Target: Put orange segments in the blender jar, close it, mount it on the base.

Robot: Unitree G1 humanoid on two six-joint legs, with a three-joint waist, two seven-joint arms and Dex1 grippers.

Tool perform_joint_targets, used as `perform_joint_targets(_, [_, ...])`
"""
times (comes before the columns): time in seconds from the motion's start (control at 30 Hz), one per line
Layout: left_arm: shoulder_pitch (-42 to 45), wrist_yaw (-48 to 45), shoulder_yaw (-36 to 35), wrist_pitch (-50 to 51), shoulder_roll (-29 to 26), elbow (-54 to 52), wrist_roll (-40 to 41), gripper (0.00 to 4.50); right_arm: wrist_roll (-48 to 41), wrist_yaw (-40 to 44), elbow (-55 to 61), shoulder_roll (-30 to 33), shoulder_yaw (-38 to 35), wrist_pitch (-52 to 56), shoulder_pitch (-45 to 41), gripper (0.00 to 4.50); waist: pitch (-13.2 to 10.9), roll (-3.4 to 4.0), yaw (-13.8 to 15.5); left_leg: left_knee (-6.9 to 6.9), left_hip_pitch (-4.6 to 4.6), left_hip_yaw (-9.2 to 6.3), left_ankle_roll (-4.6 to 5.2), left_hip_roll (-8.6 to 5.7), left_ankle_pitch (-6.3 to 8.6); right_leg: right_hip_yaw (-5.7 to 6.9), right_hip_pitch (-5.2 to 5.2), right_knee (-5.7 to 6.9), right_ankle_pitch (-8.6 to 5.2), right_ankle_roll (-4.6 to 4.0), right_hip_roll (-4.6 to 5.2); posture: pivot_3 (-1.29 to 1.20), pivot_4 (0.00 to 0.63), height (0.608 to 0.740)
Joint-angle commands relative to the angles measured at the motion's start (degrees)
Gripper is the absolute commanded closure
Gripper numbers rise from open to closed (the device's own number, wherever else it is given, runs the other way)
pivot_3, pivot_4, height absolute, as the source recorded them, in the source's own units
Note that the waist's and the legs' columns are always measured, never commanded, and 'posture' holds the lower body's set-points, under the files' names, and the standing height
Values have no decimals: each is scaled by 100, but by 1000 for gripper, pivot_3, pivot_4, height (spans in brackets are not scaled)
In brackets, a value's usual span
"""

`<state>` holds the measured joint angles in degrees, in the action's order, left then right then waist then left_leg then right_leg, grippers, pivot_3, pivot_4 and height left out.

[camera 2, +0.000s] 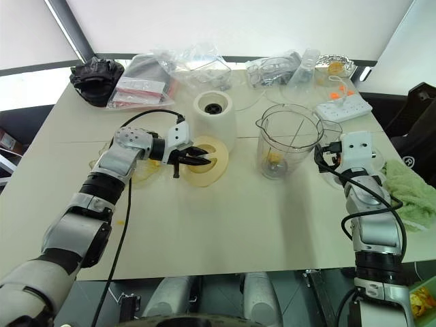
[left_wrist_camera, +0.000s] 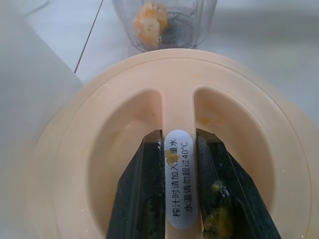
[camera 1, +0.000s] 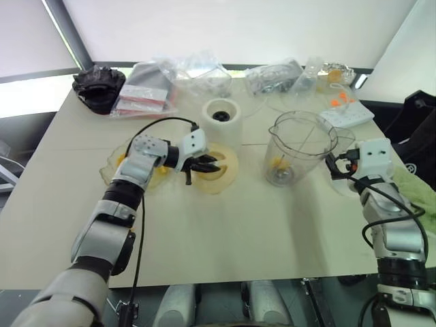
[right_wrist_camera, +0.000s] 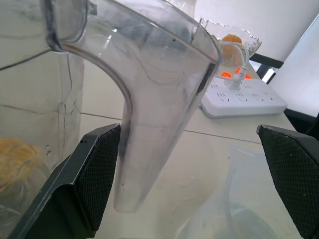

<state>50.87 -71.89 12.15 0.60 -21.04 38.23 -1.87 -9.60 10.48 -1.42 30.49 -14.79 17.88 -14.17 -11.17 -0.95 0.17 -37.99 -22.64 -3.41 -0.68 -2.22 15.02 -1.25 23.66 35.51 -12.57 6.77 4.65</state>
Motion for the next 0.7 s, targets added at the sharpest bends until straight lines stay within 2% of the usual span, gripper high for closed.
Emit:
perform_joint_targets(0.03, [47,42,-26,-60,-39,-218,97,4226,31,-13,-17,-8,-149,-182,-148,0,0,0,-1,0,0,0,0,0,0,0,0,0,0,0,0,0,150,740])
perform_joint_targets(0.5, [-46,89,-6,63,-69,-426,123,4226,78,-40,-325,-188,-85,-324,-396,0,0,1,-60,0,0,-1,0,0,0,0,0,1,0,0,0,0,150,740])
perform_joint_targets(0.6, [-75,96,-1,93,-76,-481,128,4226,86,-24,-339,-210,-75,-342,-404,898,0,1,-85,0,0,-1,0,-1,0,-1,0,1,0,0,1,0,150,740])
perform_joint_targets(0.7, [-93,112,4,104,-80,-498,136,4226,96,-15,-346,-240,-40,-355,-418,2359,0,1,-87,1,0,-1,0,0,0,-1,0,2,0,0,0,0,150,740])
